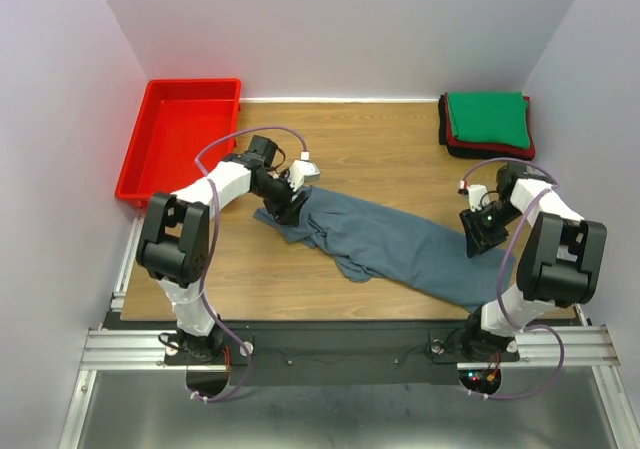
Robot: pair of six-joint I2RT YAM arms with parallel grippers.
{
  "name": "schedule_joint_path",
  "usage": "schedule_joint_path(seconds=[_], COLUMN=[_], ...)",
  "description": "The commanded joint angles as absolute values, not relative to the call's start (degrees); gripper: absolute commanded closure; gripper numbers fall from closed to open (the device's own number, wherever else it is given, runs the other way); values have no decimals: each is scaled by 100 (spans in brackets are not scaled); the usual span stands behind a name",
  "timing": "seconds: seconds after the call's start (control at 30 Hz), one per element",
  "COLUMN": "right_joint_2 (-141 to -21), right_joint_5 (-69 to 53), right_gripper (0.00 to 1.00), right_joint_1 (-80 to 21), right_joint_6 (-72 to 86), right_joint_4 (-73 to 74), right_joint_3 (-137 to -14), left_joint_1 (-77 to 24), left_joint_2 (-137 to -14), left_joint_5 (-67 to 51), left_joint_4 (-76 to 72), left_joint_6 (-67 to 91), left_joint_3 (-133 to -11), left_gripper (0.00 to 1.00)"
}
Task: Fold and stack the t-shirts
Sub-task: Move the tshirt to the center of the board
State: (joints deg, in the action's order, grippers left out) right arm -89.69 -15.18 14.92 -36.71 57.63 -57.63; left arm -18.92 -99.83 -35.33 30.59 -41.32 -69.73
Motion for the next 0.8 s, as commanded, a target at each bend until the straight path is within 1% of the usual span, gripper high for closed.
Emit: schedule_joint_path(seconds=[0.0, 0.03, 0.07, 0.1, 0.13, 0.17, 0.2, 0.33, 0.53, 0.57, 0.6, 0.63, 0.67, 0.73, 0.77], right_joint_2=[-9447, -9561, -9710, -9929, -10053, -10142, -10221, -10634, -10758, -10688, -10644, -10609, -10556, -10311, -10144], right_joint_5=[-1485, -1494, -1529, -1555, -1608, -1617, -1608, -1713, -1854, -1872, -1872, -1872, -1924, -2047, -2274], right_gripper=[60, 69, 74, 80, 91, 96, 99, 100, 98, 93, 86, 67, 59, 54, 53], right_joint_1=[1477, 1477, 1477, 1477, 1477, 1477, 1477, 1459, 1415, 1415, 1415, 1415, 1415, 1415, 1415], right_joint_6=[-3376, -3340, -3227, -3173, -3103, -3059, -3006, -2770, -2636, -2672, -2750, -2821, -3030, -3242, -3443], right_joint_4=[5107, 5037, 5001, 4984, 4949, 4922, 4904, 4869, 5114, 5211, 5325, 5605, 5781, 6342, 6511], right_joint_3=[-5906, -6124, -6248, -6380, -6668, -6801, -6959, -7898, -8639, -8657, -8614, -8578, -8517, -8299, -8175], left_joint_1=[-1907, -1899, -1881, -1863, -1828, -1785, -1662, -1250, -976, -976, -967, -975, -949, -932, -914], left_joint_2=[-10318, -10388, -10528, -10590, -10678, -10722, -10749, -10758, -10460, -10407, -10371, -10310, -10231, -10178, -10160], left_joint_5=[-3428, -3410, -3401, -3393, -3401, -3427, -3410, -3419, -3375, -3366, -3366, -3366, -3366, -3445, -3489], left_joint_4=[2857, 2856, 2865, 2865, 2883, 2909, 2909, 3102, 3453, 3489, 3533, 3577, 3612, 3673, 3778], left_joint_6=[-3859, -3789, -3762, -3736, -3701, -3683, -3639, -3682, -4050, -4104, -4157, -4209, -4219, -4201, -4166], left_joint_3=[-7092, -7136, -7250, -7329, -7382, -7461, -7610, -8041, -8235, -8201, -8174, -8148, -8113, -8121, -8191], left_gripper=[36, 48, 54, 69, 76, 84, 100, 100, 100, 100, 100, 100, 100, 100, 100])
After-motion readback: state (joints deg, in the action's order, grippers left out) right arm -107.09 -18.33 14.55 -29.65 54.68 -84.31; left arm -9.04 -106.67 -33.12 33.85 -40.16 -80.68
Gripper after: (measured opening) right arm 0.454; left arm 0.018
